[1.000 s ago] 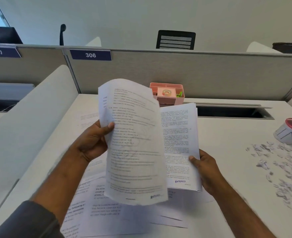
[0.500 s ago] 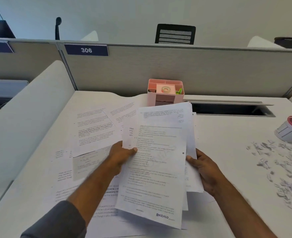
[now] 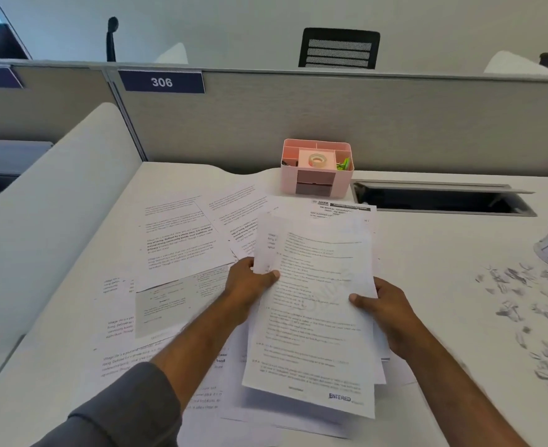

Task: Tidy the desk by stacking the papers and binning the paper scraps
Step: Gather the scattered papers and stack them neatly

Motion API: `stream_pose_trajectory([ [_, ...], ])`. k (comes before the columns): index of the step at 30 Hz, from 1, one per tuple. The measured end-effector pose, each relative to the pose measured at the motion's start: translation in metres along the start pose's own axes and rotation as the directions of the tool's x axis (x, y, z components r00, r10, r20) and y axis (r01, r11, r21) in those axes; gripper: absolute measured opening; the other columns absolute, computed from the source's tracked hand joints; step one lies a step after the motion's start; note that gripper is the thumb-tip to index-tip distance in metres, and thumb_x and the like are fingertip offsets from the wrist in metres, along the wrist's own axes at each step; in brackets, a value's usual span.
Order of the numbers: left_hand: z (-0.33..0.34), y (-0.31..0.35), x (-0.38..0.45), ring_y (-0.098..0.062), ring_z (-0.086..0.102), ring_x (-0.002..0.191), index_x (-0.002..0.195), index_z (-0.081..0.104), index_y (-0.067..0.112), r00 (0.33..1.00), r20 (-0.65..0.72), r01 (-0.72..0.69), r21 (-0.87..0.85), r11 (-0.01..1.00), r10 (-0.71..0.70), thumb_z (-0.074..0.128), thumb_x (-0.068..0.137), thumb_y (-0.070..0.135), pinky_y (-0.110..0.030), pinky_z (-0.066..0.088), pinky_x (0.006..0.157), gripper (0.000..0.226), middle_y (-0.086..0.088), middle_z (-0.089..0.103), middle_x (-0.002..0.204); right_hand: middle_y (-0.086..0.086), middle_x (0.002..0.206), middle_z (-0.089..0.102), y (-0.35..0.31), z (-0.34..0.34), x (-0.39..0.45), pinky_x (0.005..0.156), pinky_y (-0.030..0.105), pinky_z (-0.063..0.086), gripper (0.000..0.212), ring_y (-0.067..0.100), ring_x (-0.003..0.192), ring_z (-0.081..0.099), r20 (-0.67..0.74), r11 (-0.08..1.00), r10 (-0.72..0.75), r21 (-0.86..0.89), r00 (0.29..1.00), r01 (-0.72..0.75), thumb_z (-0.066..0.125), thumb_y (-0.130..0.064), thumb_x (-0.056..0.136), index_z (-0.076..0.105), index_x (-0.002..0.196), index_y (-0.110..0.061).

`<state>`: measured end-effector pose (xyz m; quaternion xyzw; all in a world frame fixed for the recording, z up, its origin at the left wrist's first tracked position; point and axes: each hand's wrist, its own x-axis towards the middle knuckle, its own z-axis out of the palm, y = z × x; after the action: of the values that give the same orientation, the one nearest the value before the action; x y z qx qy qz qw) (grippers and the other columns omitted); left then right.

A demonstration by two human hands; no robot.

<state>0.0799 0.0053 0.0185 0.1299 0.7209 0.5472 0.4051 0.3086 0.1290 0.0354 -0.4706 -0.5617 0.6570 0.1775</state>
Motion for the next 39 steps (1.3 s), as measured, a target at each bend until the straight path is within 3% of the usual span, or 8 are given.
stream_pose_trajectory([
  [2,0.000,0.002,0.008,-0.012,0.070,0.085,0.104,0.064,0.019,0.999,-0.032,0.023,0.039,0.999,-0.021,0.078,0.087,0.025,-0.022,0.056,0.054,0.023,0.004,0.072,0.101,0.005,0.104,0.075,0.002,-0.003,0.006,0.085,0.051,0.057,0.027,0.030,0.091,0.072,-0.024,1.000,0.004,0.004,1.000,-0.004,0.069,-0.005,0.085,0.068,0.111,-0.015],
  [7,-0.012,-0.001,0.036,-0.018,0.065,0.094,0.106,0.063,0.019,0.946,-0.279,-0.040,0.405,0.913,0.165,0.076,0.087,0.033,-0.035,0.056,0.083,0.026,0.000,0.068,0.110,0.007,0.105,0.073,0.008,-0.016,0.022,0.083,0.046,0.058,0.025,0.030,0.091,0.071,-0.095,0.999,-0.001,-0.036,0.995,-0.003,0.067,0.000,0.086,0.068,0.109,-0.011],
  [11,-0.024,-0.002,0.061,-0.026,0.055,0.120,0.119,0.064,0.022,0.916,-0.199,-0.090,0.746,0.660,0.349,0.077,0.084,0.037,-0.044,0.047,0.101,0.040,-0.004,0.062,0.130,0.008,0.105,0.069,0.014,-0.020,0.031,0.080,0.037,0.055,0.026,0.026,0.089,0.067,-0.156,0.983,-0.021,-0.184,0.987,-0.008,0.062,0.005,0.086,0.065,0.105,-0.012],
  [19,-0.024,-0.001,0.091,-0.025,0.016,0.153,0.156,0.029,0.023,0.972,0.131,-0.179,0.951,0.253,0.195,0.063,0.074,0.079,-0.054,0.020,0.118,0.104,-0.002,0.017,0.167,0.005,0.106,0.072,0.021,-0.027,0.044,0.085,0.044,0.057,0.030,0.026,0.091,0.070,-0.170,0.991,-0.009,-0.134,0.985,-0.014,0.063,0.005,0.084,0.067,0.105,-0.017],
  [22,-0.023,-0.007,0.092,-0.026,0.020,0.152,0.155,0.031,0.023,0.970,0.150,-0.193,0.954,0.231,0.191,0.065,0.075,0.076,-0.050,0.022,0.119,0.101,-0.004,0.019,0.166,0.000,0.097,0.076,0.020,-0.033,0.044,0.072,0.038,0.060,0.027,0.025,0.083,0.074,-0.109,0.999,0.043,0.008,0.993,-0.043,0.065,0.002,0.085,0.070,0.098,-0.021],
  [25,-0.021,-0.001,0.092,-0.026,0.047,0.135,0.143,0.049,0.023,0.954,0.165,-0.216,0.958,0.189,0.251,0.067,0.082,0.063,-0.044,0.035,0.109,0.075,-0.004,0.048,0.149,0.000,0.096,0.077,0.021,-0.038,0.041,0.063,0.035,0.060,0.027,0.026,0.082,0.075,-0.048,0.992,0.071,0.112,0.996,-0.065,0.067,-0.002,0.086,0.068,0.105,-0.021],
  [30,-0.022,0.007,0.082,-0.024,0.066,0.092,0.102,0.068,0.022,0.890,0.183,-0.298,0.926,0.232,0.417,0.061,0.090,0.023,-0.035,0.039,0.082,0.014,0.006,0.070,0.095,0.007,0.105,0.075,0.021,-0.042,0.039,0.069,0.038,0.059,0.029,0.031,0.089,0.073,-0.059,0.981,0.055,0.190,0.997,-0.043,0.065,-0.002,0.088,0.066,0.114,-0.015],
  [39,-0.064,0.005,0.062,-0.023,0.055,0.070,0.090,0.067,0.010,0.757,-0.294,-0.235,0.710,0.663,0.583,0.057,0.094,0.007,-0.028,0.035,0.057,0.012,0.002,0.062,0.077,0.005,0.109,0.074,0.008,-0.045,0.030,0.068,0.034,0.059,0.030,0.027,0.092,0.072,-0.200,0.956,0.014,0.290,0.980,0.046,0.063,-0.001,0.089,0.065,0.117,-0.012],
])
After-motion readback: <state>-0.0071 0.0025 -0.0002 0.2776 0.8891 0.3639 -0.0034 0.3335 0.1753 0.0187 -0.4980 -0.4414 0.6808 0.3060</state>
